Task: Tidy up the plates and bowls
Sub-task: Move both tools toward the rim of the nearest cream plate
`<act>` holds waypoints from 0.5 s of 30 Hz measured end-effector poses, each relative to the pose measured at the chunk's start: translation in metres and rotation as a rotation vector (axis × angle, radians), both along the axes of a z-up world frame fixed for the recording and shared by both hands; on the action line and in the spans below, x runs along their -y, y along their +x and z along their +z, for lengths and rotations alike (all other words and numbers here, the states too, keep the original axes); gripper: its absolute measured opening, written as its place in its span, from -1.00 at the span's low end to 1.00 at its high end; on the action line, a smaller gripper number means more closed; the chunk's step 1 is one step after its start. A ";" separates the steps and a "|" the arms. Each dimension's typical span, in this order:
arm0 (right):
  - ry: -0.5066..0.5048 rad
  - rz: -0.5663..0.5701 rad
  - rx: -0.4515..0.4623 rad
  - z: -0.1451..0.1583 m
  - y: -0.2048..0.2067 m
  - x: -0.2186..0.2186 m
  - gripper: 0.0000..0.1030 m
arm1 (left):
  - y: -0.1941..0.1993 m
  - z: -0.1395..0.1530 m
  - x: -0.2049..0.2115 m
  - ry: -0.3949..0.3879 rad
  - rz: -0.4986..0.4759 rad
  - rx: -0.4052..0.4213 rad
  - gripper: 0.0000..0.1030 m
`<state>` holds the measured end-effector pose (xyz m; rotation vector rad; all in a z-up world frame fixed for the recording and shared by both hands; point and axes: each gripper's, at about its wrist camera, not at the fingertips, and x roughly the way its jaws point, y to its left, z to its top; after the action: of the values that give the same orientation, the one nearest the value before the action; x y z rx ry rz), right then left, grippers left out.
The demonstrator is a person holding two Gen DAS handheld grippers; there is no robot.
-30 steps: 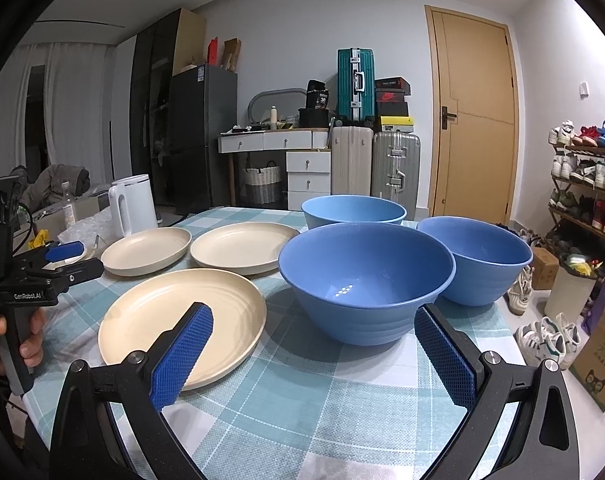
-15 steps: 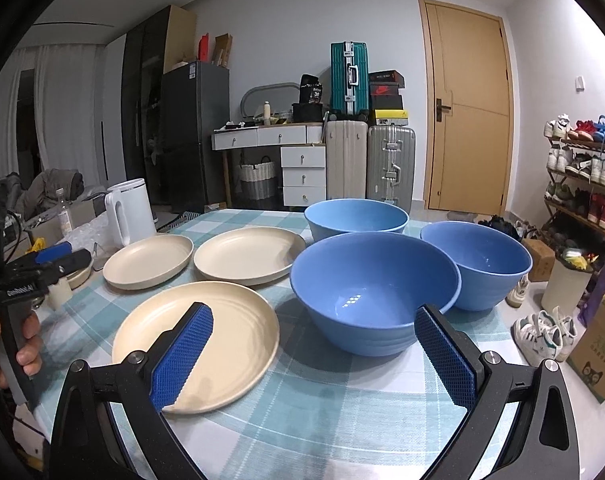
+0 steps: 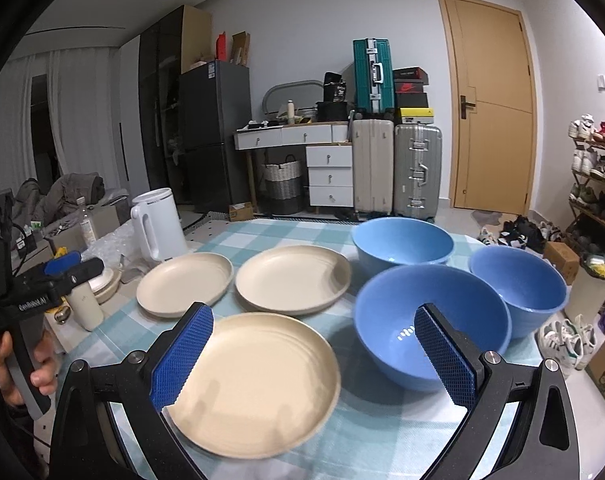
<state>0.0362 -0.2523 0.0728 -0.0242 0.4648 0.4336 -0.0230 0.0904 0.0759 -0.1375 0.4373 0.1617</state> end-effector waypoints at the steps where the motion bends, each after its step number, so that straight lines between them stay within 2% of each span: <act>1: -0.001 0.004 -0.002 0.002 0.001 -0.003 0.99 | 0.001 0.001 -0.003 0.009 0.016 -0.016 0.98; 4: 0.006 0.033 -0.013 0.007 0.008 -0.016 0.99 | 0.006 0.000 -0.010 0.040 0.052 -0.042 0.98; 7: -0.008 0.044 -0.031 0.012 0.017 -0.030 0.99 | 0.017 -0.007 -0.016 0.028 0.059 -0.087 0.99; 12: -0.026 0.082 -0.048 0.017 0.033 -0.055 0.99 | 0.034 -0.019 -0.026 0.038 0.080 -0.124 0.99; 15: -0.032 0.103 -0.063 0.017 0.045 -0.069 0.99 | 0.049 -0.025 -0.032 0.013 0.075 -0.139 0.99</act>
<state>0.0808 -0.1837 0.0903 -0.0656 0.5335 0.5296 0.0265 0.1222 0.0507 -0.1307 0.5702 0.2486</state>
